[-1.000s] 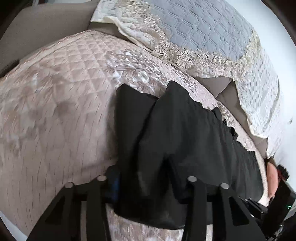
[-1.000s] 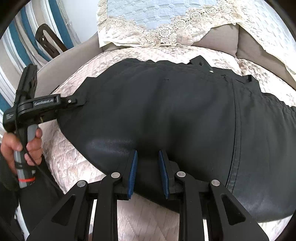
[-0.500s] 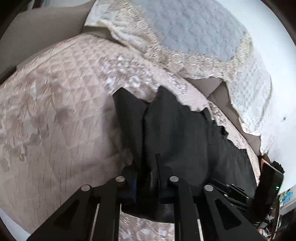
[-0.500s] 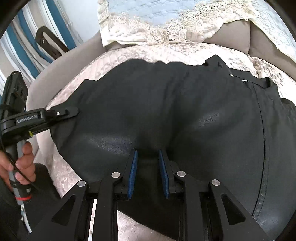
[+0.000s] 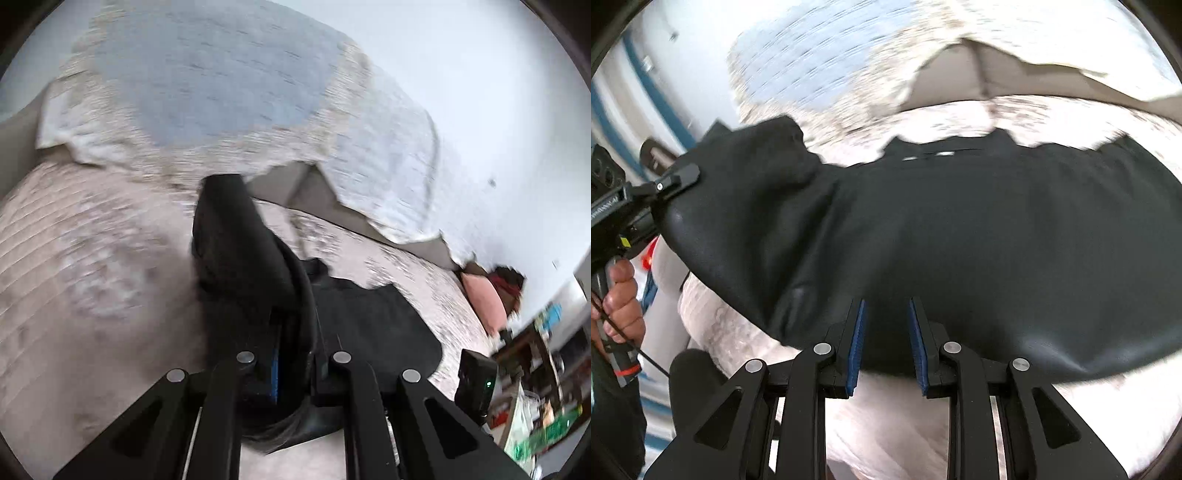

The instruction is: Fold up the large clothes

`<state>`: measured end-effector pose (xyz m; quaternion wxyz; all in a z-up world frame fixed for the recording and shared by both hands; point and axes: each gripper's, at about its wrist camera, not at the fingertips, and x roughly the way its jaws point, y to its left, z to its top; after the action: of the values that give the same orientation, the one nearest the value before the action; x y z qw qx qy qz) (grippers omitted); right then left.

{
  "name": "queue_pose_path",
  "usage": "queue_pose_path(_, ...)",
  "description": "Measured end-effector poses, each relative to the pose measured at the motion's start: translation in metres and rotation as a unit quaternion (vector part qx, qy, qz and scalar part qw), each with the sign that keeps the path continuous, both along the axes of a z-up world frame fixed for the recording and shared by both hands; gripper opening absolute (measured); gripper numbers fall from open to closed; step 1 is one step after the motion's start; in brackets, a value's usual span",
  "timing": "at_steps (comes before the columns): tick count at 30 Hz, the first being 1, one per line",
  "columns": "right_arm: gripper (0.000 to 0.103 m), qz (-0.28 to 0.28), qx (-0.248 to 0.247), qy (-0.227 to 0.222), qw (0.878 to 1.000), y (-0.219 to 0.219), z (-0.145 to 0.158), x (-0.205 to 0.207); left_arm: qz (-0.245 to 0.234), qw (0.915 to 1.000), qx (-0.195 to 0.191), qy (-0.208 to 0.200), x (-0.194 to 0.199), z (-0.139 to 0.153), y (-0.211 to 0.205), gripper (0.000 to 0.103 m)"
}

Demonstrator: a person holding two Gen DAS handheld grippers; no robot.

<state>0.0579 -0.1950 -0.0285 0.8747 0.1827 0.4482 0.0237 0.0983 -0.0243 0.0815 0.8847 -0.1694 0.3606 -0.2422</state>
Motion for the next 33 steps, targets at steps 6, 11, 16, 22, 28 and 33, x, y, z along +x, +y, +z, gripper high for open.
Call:
queue_pose_path(6,0.025,-0.058,0.013,0.006,0.998,-0.040,0.000,-0.024,-0.079,0.9962,0.013,0.034,0.019,-0.034,-0.088,0.010)
queue_pose_path(11,0.025,-0.077,0.024,0.010,0.997,-0.061,-0.002,-0.038,-0.107,0.9876,0.049,0.104,0.026,-0.104,-0.140,0.011)
queue_pose_path(16,0.025,-0.080,0.037,0.004,0.996,-0.069,-0.001,-0.035,-0.109,0.9891,0.066,0.075,0.009,-0.087,-0.145,0.024)
queue_pose_path(22,0.028,-0.078,0.065,-0.017,0.995,-0.070,0.010,-0.034,-0.106,0.9923,0.055,0.033,-0.019,-0.049,-0.131,0.037)
queue_pose_path(28,0.046,-0.071,0.126,-0.026,0.989,-0.066,0.013,-0.020,-0.036,0.9974,0.058,0.025,-0.015,-0.042,-0.091,0.044)
queue_pose_path(33,0.050,-0.042,0.153,-0.017,0.987,-0.052,0.010,0.007,0.013,0.9955,0.083,0.044,0.000,-0.061,-0.067,0.044)
